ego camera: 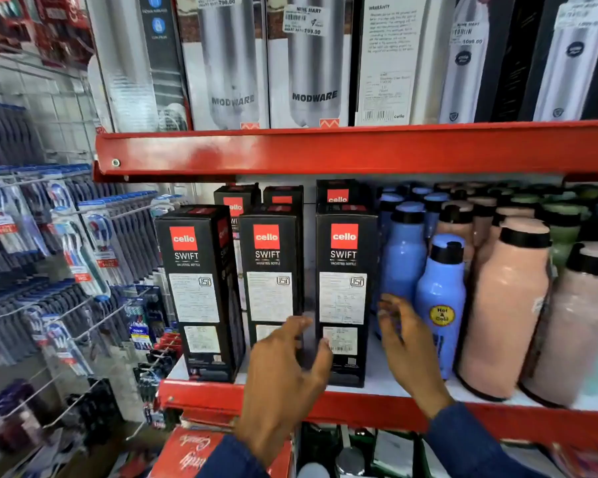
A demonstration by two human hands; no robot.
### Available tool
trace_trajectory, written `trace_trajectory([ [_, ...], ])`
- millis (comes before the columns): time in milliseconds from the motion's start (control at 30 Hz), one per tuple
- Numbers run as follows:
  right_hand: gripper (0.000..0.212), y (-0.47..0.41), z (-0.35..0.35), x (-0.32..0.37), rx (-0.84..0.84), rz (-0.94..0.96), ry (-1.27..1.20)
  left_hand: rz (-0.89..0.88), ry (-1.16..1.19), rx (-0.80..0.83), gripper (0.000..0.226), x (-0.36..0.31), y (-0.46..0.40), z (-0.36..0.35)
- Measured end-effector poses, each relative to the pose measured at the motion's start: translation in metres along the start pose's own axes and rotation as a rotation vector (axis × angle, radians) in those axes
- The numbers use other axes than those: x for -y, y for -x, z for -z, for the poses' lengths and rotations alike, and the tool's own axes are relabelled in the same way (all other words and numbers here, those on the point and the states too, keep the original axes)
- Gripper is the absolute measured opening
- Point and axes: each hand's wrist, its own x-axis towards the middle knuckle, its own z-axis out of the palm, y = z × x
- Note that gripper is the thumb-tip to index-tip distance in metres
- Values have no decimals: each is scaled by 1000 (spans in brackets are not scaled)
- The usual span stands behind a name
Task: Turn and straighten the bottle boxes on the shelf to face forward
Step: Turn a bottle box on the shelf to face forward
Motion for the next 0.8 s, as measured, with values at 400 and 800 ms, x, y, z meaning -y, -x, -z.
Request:
trace_trajectory([
  [400,40,-30,-28,-19,308,-430,-204,107,82,199,78,0,14,-54],
  [800,19,3,-5,-20,22,-214,-265,51,178,202,78,19,-9,-81],
])
